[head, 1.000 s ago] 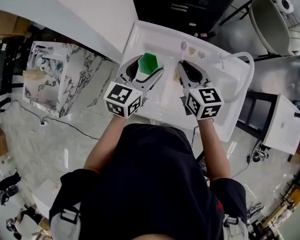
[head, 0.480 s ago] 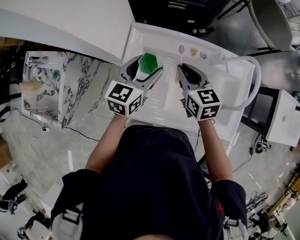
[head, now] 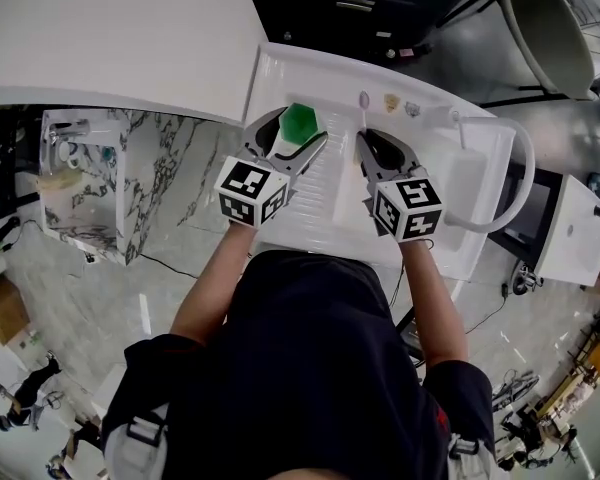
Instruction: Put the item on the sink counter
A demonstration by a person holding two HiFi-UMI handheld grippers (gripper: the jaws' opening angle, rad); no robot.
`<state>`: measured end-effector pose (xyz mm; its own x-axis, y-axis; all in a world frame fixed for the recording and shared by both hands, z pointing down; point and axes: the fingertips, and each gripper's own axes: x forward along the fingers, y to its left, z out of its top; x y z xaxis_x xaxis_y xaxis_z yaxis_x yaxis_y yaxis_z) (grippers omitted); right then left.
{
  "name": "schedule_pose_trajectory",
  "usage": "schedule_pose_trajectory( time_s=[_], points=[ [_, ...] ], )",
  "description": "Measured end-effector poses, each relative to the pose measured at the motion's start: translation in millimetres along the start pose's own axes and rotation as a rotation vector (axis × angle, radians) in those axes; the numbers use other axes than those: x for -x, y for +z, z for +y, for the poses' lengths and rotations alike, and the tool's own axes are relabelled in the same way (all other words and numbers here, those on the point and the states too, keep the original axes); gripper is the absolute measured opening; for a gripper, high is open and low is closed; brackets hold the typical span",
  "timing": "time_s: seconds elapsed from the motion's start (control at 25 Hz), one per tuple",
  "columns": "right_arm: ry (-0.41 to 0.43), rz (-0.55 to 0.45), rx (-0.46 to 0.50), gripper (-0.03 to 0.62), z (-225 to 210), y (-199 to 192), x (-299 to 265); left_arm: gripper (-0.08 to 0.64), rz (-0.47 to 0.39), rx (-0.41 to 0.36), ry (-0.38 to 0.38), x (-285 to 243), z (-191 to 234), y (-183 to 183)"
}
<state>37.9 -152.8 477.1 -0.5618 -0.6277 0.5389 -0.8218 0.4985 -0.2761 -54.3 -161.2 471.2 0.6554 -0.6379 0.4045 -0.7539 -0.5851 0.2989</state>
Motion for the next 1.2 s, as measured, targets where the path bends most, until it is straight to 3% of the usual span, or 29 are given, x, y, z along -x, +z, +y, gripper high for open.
schedule_pose_trajectory(
  time_s=[0.52, 1.2],
  points=[
    [-0.034, 0.038, -0.047, 0.063, -16, -14, -19, 0.324, 0.058, 0.009, -0.014, -29, 23, -18],
    [-0.050, 0.076, -0.079, 0.063, -29, -26, -32, 0.322, 0.099, -0.129, 0.056, -67, 68, -22]
  ],
)
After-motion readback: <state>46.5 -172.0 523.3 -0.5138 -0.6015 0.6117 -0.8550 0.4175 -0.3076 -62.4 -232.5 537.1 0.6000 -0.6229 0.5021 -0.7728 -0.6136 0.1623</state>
